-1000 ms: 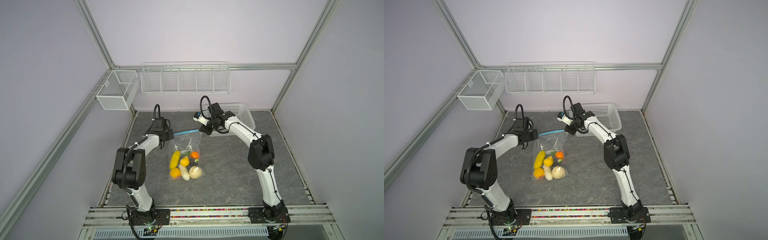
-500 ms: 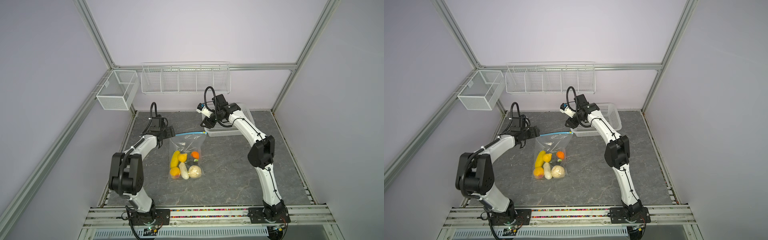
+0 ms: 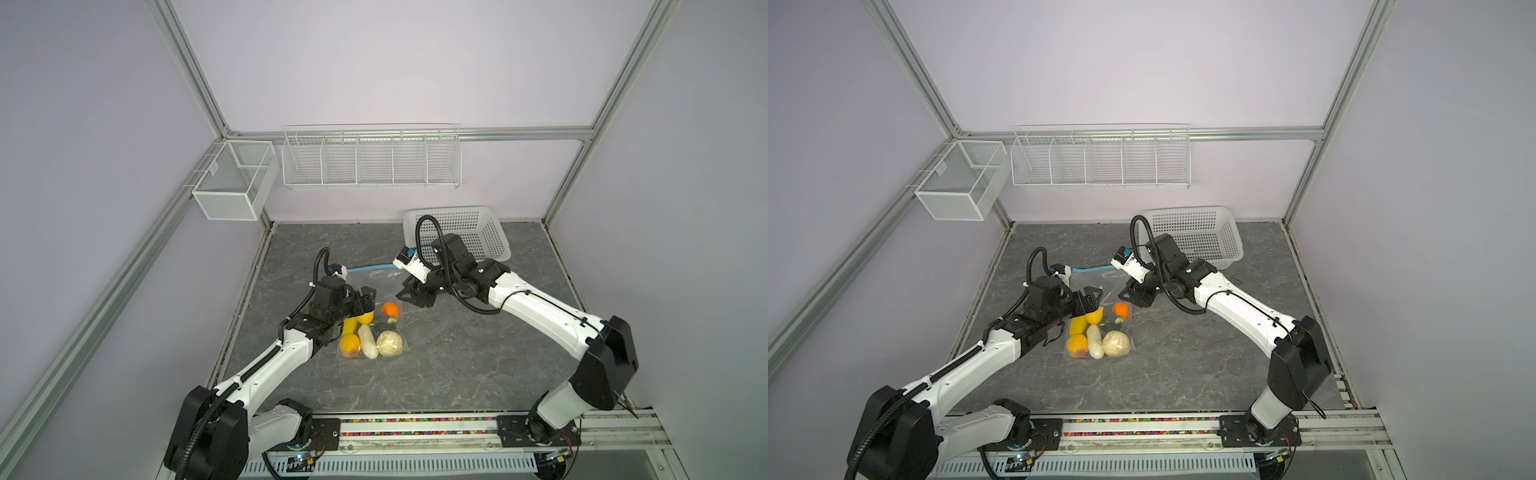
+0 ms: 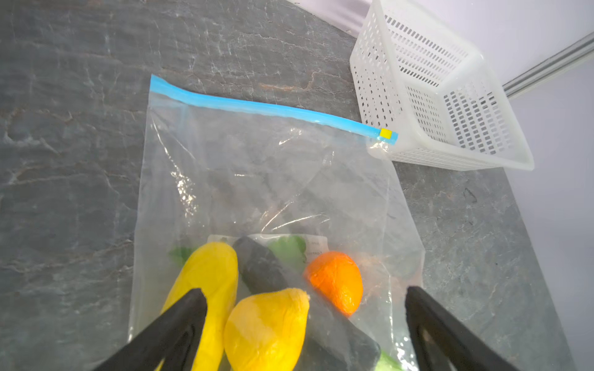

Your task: Place the food in the zip-top bag and seal the zipper

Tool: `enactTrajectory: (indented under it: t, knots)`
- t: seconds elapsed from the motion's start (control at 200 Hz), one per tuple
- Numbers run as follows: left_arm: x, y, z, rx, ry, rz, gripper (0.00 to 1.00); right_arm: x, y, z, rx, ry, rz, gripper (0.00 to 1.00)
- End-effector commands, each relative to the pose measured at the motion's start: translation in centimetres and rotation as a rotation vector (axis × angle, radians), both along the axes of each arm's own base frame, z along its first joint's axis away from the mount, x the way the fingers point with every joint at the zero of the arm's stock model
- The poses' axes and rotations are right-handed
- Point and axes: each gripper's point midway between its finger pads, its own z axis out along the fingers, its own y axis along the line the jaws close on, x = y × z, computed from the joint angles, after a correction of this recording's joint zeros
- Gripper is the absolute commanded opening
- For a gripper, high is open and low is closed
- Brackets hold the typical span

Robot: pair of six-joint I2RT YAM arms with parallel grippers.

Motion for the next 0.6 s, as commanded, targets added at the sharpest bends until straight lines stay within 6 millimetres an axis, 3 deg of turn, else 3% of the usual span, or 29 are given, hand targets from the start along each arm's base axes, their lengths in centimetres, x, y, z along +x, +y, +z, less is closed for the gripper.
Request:
enactTrajectory:
  t: [0.0,0.305,0.595]
  knots:
    - [-1.0,-0.5,0.9,-0.09,0.036,0.008,0.95,-0.4,2.1,-0.3,0.097,0.008,-0.033,0.47]
    - [-1.8,-1.7,-2.3,-0.144,0.176,-0.007,0.76,-1.1,3.1,-6.8,0.037,0.132,-0.022,0.41]
    - [-2.5,-0.6,-3.2,-0.119,0.183,0.027,0.75,-0.4,2.2,-11.4,-0.024,0.187,-0.041,0.39]
